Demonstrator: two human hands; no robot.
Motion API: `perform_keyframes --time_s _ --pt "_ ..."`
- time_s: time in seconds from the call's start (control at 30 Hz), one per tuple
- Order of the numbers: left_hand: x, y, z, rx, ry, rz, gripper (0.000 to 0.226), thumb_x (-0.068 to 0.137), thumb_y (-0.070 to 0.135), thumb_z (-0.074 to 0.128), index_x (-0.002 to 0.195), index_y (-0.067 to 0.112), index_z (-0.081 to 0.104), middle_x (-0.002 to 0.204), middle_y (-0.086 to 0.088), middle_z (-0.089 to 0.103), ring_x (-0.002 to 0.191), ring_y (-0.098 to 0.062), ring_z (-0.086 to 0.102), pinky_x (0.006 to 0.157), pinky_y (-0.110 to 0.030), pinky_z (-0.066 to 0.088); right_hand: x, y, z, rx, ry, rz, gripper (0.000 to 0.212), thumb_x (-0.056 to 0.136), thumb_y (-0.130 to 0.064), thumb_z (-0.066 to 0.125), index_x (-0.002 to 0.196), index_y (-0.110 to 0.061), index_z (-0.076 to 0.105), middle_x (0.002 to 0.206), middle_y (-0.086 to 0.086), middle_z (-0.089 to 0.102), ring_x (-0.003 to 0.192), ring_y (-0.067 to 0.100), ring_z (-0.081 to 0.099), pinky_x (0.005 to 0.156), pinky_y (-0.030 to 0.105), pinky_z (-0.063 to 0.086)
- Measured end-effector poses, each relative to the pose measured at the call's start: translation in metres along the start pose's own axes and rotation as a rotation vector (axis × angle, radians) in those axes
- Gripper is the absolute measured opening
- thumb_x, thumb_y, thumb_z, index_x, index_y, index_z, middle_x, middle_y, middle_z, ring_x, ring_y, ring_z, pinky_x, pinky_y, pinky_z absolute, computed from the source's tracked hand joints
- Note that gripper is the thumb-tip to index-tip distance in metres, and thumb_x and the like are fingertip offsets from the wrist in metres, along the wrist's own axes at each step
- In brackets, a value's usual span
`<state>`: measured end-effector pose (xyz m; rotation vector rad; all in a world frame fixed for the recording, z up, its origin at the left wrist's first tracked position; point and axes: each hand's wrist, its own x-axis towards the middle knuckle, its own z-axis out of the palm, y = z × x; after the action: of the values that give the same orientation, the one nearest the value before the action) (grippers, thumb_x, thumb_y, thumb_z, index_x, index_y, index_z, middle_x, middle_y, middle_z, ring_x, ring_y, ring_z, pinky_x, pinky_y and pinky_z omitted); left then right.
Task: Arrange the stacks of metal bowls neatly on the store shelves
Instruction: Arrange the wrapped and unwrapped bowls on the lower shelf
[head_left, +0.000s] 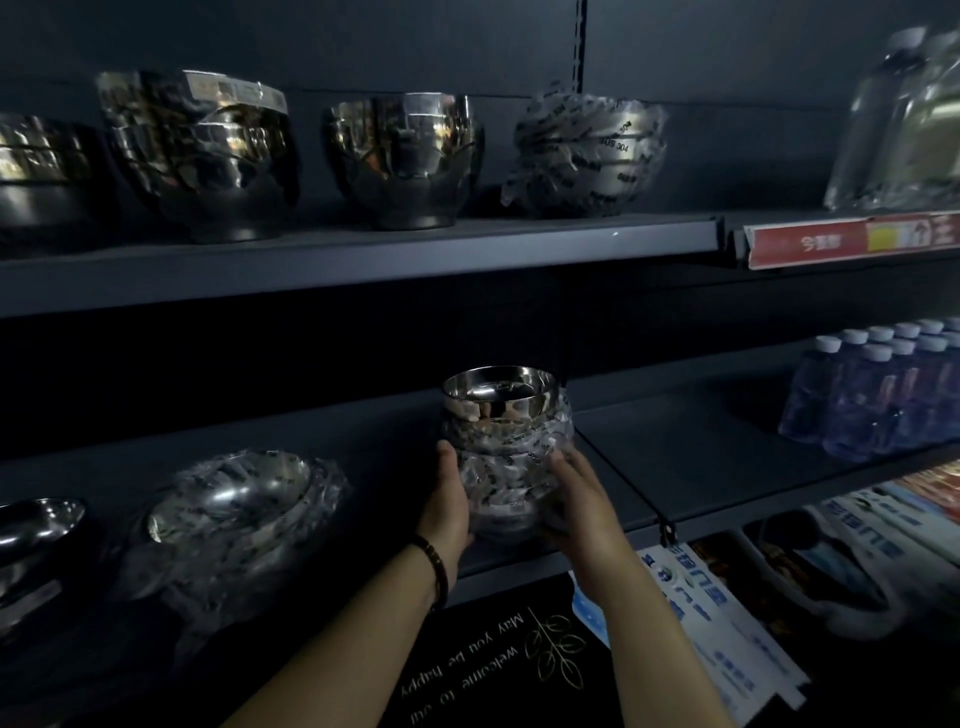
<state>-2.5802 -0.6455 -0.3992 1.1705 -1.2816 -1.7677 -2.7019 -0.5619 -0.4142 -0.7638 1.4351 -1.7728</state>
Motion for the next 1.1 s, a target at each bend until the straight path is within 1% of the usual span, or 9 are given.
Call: perform_keyframes --time_s 0.13,0.27,0.4,0.53,0.63,0.77,0.87,0.97,1.1 --pt "-0.005 -0.004 -0.006 0.007 0.062 0.013 0.102 0.082 0.094 0.016 0.148 0.026 0.053 0.149 -0.007 0.058 0.135 -0.028 0.056 0.119 -0.053 0.038 -0.005 0.007 0.007 -0.040 -0.040 -0.012 0.029 0.104 -0.051 0.056 0.126 -0.035 0.066 0.120 0.001 0.076 0.083 0.010 0.073 0.074 0.030 0.057" --pt "-0.005 -0.012 -0.032 -0.021 0.124 0.056 0.137 0.043 0.113 0.018 0.151 0.033 0.049 0.152 -0.002 0.055 0.138 -0.024 0.053 0.119 -0.054 0.038 -0.005 0.018 0.026 -0.092 -0.082 -0.013 0.049 0.083 -0.072 0.062 0.124 -0.046 0.064 0.126 -0.004 0.073 0.113 0.023 0.069 0.103 0.054 0.055" --pt "-0.019 0.000 -0.054 -0.074 0.140 0.009 0.089 0.087 0.089 0.024 0.153 0.033 0.046 0.152 -0.003 0.055 0.135 -0.026 0.056 0.117 -0.054 0.042 -0.009 0.022 0.047 -0.086 -0.114 0.010 0.041 0.093 -0.061 0.064 0.131 -0.044 0.062 0.128 -0.006 0.073 0.119 0.024 0.070 0.105 0.052 0.055" --pt "-0.028 0.002 -0.074 -0.088 0.131 0.038 0.078 0.095 0.081 0.024 0.149 0.032 0.051 0.145 -0.002 0.061 0.130 -0.024 0.059 0.117 -0.051 0.041 -0.020 0.021 0.068 -0.123 -0.134 0.013 0.054 0.080 -0.071 0.066 0.128 -0.046 0.063 0.126 -0.009 0.074 0.115 0.021 0.072 0.100 0.047 0.056" --pt "-0.044 0.002 -0.088 -0.193 0.129 0.056 0.058 0.102 0.069 0.033 0.129 0.028 0.063 0.116 0.006 0.068 0.106 -0.014 0.064 0.119 -0.046 0.039 -0.028 0.022 0.077 -0.202 -0.138 0.009 0.066 0.079 -0.075 0.065 0.137 -0.045 0.057 0.131 -0.012 0.071 0.121 0.016 0.069 0.107 0.049 0.053" --pt "-0.093 -0.005 -0.125 -0.124 0.005 0.078 0.024 0.106 0.049 0.048 0.122 0.036 0.060 0.123 0.011 0.059 0.121 -0.015 0.058 0.111 -0.039 0.045 -0.052 0.012 0.103 -0.340 0.150 -0.115 0.065 0.104 -0.037 0.063 0.159 -0.018 0.034 0.147 0.002 0.051 0.133 0.022 0.052 0.109 0.037 0.041" --pt "-0.120 -0.019 -0.169 0.015 0.014 0.187 0.019 0.105 0.021 0.056 0.115 0.016 0.072 0.119 0.001 0.074 0.111 -0.021 0.071 0.092 -0.039 0.061 -0.083 0.010 0.131 -0.446 0.494 -0.411 0.046 0.098 -0.012 0.067 0.139 -0.007 0.047 0.136 0.012 0.047 0.123 0.024 0.048 0.101 0.033 0.040" --pt "-0.126 -0.031 -0.223 0.221 0.237 0.438 0.022 0.102 0.001 0.056 0.092 0.011 0.073 0.087 0.000 0.076 0.078 -0.016 0.071 0.066 -0.023 0.059 -0.106 0.024 0.167 -0.496 0.244 -0.574 0.021 0.095 -0.005 0.066 0.106 -0.019 0.054 0.106 -0.003 0.055 0.092 0.008 0.051 0.080 0.020 0.040" --pt "-0.113 -0.034 -0.276 0.259 0.532 0.669 0.022 0.098 0.007 0.065 0.092 0.028 0.065 0.086 0.006 0.069 0.077 -0.002 0.061 0.075 -0.027 0.053 -0.113 0.049 0.209 -0.491 -0.064 -0.314 0.019 0.095 -0.012 0.066 0.110 -0.022 0.058 0.111 0.000 0.066 0.104 0.018 0.063 0.092 0.036 0.052"
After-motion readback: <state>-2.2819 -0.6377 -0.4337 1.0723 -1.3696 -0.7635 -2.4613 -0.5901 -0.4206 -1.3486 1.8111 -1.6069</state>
